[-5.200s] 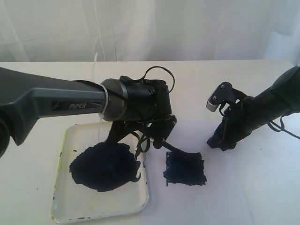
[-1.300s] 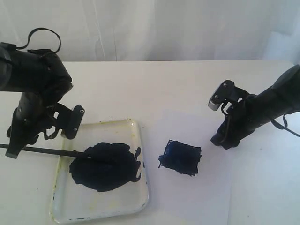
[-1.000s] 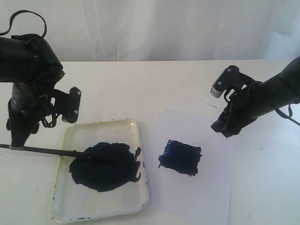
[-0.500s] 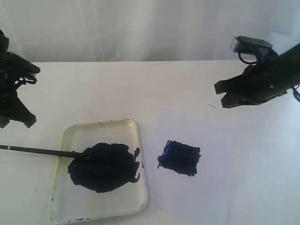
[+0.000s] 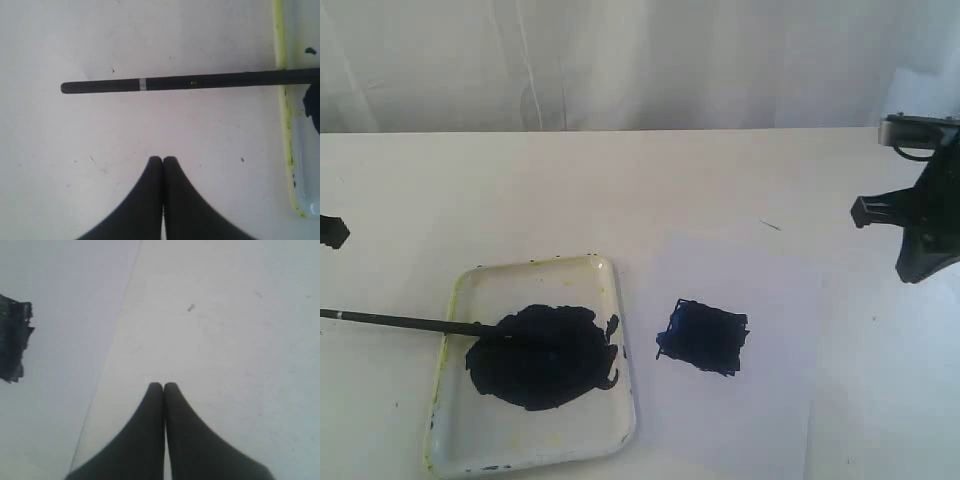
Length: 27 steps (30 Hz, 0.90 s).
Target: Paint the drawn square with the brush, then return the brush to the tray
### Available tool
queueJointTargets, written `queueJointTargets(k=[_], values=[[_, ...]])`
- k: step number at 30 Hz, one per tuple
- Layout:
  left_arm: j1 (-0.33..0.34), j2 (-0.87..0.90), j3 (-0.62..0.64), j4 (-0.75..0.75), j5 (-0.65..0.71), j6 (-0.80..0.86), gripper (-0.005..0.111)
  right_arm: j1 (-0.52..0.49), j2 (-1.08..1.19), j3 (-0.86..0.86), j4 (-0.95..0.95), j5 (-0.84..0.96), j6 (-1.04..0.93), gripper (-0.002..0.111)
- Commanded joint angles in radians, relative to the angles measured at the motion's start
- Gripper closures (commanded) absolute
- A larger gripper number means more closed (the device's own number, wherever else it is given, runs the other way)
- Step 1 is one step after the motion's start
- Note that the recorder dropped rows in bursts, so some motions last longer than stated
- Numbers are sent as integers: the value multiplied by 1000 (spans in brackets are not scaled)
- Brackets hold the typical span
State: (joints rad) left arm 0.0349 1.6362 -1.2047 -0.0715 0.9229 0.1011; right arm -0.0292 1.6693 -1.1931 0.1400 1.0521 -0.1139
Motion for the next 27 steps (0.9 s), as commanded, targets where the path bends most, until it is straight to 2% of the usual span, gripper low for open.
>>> queueJointTargets(k=[1, 8, 13, 19, 23, 27], values=[[-1, -35, 5, -17, 28, 32, 107, -37, -5, 41, -22, -55, -66, 108], [-1, -82, 7, -14, 50, 50, 107, -38, -69, 45, -52, -40, -72, 108], [-1, -204, 7, 35, 111, 16, 107, -38, -236, 53, -155, 27, -6, 108], [-1, -493, 7, 57, 154, -8, 107, -38, -622, 126, -140, 21, -1, 108], [-48, -759, 7, 92, 165, -38, 107, -38, -915, 173, -140, 15, -14, 108], [-48, -972, 7, 95, 174, -49, 107, -38, -1163, 179, -132, 23, -14, 108]])
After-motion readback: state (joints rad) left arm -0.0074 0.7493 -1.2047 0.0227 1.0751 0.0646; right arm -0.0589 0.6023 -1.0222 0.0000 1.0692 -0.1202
